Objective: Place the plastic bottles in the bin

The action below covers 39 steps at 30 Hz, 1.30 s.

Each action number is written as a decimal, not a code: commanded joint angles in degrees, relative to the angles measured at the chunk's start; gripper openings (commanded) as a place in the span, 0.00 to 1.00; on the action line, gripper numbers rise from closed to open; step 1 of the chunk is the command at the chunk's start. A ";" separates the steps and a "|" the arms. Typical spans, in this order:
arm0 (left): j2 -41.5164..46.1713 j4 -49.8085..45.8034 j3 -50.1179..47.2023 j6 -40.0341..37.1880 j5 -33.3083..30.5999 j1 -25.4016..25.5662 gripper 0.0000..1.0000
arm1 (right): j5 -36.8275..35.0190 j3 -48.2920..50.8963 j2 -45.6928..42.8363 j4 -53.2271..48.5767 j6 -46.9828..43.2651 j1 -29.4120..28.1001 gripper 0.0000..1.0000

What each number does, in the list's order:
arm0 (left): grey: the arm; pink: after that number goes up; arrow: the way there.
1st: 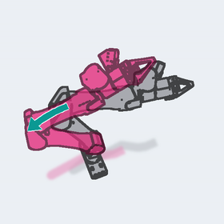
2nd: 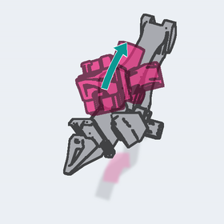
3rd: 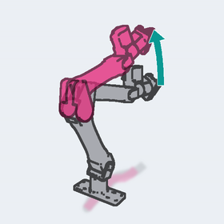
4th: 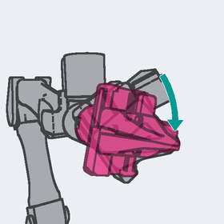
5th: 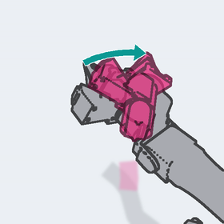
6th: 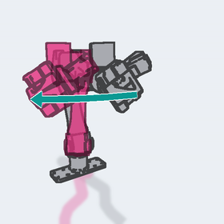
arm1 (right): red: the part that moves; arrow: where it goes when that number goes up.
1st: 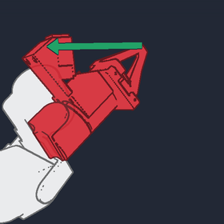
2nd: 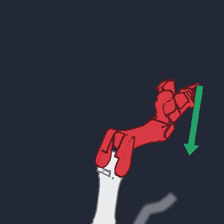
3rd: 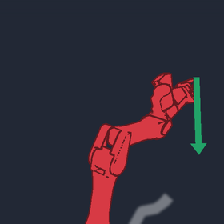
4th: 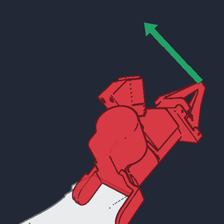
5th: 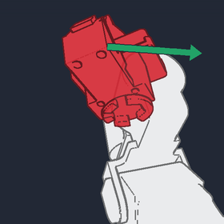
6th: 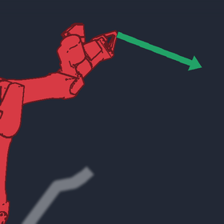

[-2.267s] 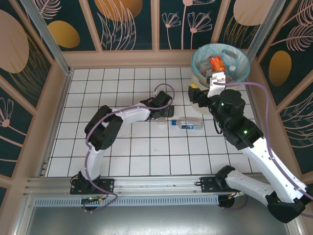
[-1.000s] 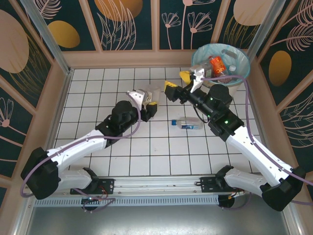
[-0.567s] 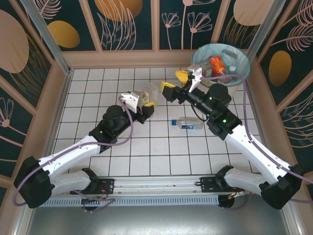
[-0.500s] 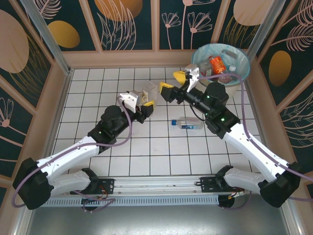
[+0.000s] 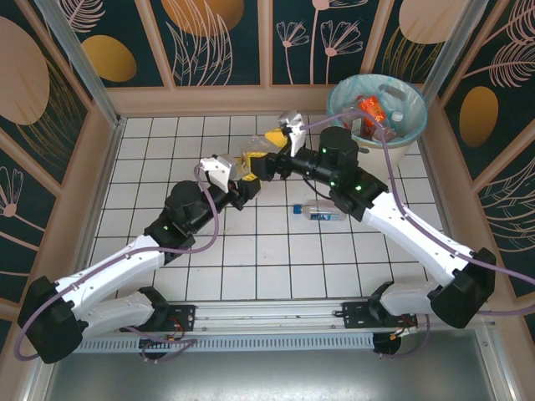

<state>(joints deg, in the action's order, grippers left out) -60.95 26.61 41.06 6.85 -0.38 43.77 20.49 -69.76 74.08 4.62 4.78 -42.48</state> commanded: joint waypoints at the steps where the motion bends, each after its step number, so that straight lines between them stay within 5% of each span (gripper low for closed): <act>1: 2.18 0.81 2.27 -0.88 1.08 -0.28 0.50 | -0.30 -3.26 1.69 -2.54 -1.96 -1.21 0.85; 6: 2.76 0.81 2.26 -1.18 0.22 -0.32 0.50 | -2.82 -6.68 4.57 -5.39 -2.31 -2.28 0.80; 12: 2.31 0.26 2.62 -1.15 -0.52 -0.26 0.52 | -0.68 -7.83 5.99 -6.10 -2.22 -2.78 0.62; 17: 3.07 -1.78 3.18 -0.28 -5.19 -0.26 0.73 | -2.05 -9.86 5.96 -7.41 -1.26 -2.74 0.47; 20: 4.74 -2.90 3.62 1.16 -5.59 -0.31 0.87 | -7.46 -12.19 5.26 -8.86 -2.27 -2.76 0.46; 29: 13.59 -7.05 2.31 4.14 -11.09 -0.29 0.94 | -37.42 -26.39 2.21 -16.51 -17.93 -0.15 0.45; 39: 10.89 -9.24 4.79 9.27 -8.63 -0.31 0.95 | -50.20 -24.09 -2.01 -9.19 -25.87 11.67 0.44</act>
<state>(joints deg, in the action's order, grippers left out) -49.21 19.00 43.53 13.54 -10.55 43.59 -23.88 -94.28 72.49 -7.68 -16.97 -33.08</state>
